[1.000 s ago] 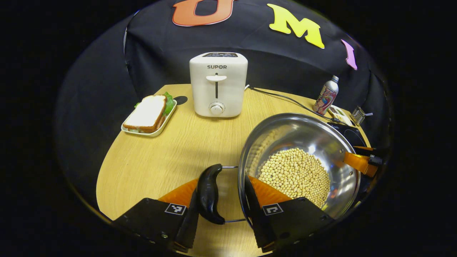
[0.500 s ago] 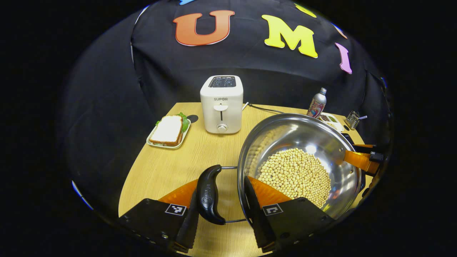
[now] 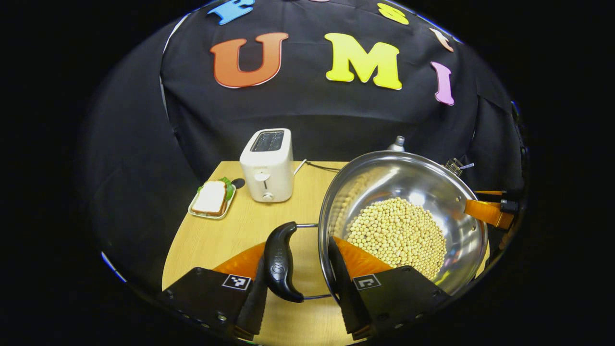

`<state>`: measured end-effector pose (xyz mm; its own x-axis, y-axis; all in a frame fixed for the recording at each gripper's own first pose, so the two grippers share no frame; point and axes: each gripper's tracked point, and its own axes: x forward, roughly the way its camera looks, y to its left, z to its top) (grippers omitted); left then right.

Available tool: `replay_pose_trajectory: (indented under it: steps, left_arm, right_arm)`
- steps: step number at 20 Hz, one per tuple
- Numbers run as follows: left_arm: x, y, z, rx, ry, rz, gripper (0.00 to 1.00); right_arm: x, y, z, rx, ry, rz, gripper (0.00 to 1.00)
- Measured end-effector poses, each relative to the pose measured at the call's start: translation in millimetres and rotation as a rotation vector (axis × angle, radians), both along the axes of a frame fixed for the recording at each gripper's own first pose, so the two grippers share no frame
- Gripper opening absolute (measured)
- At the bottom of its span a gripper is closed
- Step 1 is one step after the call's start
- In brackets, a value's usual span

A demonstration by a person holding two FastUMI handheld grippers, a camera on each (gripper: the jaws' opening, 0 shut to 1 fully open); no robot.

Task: First push the handle of the pot to place it horizontally, then grasp the pot with both hands and set it on the induction cooktop.

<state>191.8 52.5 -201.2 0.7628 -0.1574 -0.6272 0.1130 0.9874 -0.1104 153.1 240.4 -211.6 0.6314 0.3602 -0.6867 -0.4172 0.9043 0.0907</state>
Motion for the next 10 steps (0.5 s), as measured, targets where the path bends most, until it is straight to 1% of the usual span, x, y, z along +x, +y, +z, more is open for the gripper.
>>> replay_pose_trajectory:
  steps: [1,2,3,4,5,6,7,8,9,10]
  left_arm:
    - [2,-11,6,0.002,-0.010,-0.006,0.62]
    - [3,-23,12,0.002,-0.015,-0.012,0.62]
    - [4,-33,15,-0.001,-0.019,-0.018,0.62]
    - [7,-45,20,-0.003,-0.023,-0.025,0.62]
    - [9,-56,24,-0.007,-0.025,-0.029,0.62]
    - [11,-66,28,-0.006,-0.034,-0.038,0.62]
    - [14,-76,31,-0.011,-0.039,-0.041,0.62]
    - [16,-87,34,-0.014,-0.044,-0.045,0.62]
    - [20,-98,36,-0.017,-0.049,-0.049,0.62]
    - [22,-108,37,-0.021,-0.048,-0.054,0.62]
  right_arm:
    - [4,-11,5,-0.001,-0.006,-0.005,0.57]
    - [8,-22,10,0.003,-0.012,-0.012,0.54]
    - [13,-33,14,0.008,-0.016,-0.022,0.57]
    - [17,-44,17,0.008,-0.021,-0.025,0.57]
    - [22,-55,21,0.014,-0.031,-0.035,0.54]
    - [25,-65,23,0.012,-0.037,-0.038,0.57]
    - [28,-76,25,0.012,-0.044,-0.041,0.54]
    - [32,-86,26,0.012,-0.048,-0.046,0.57]
    - [37,-94,28,0.012,-0.050,-0.052,0.54]
    - [42,-104,28,0.010,-0.052,-0.056,0.54]
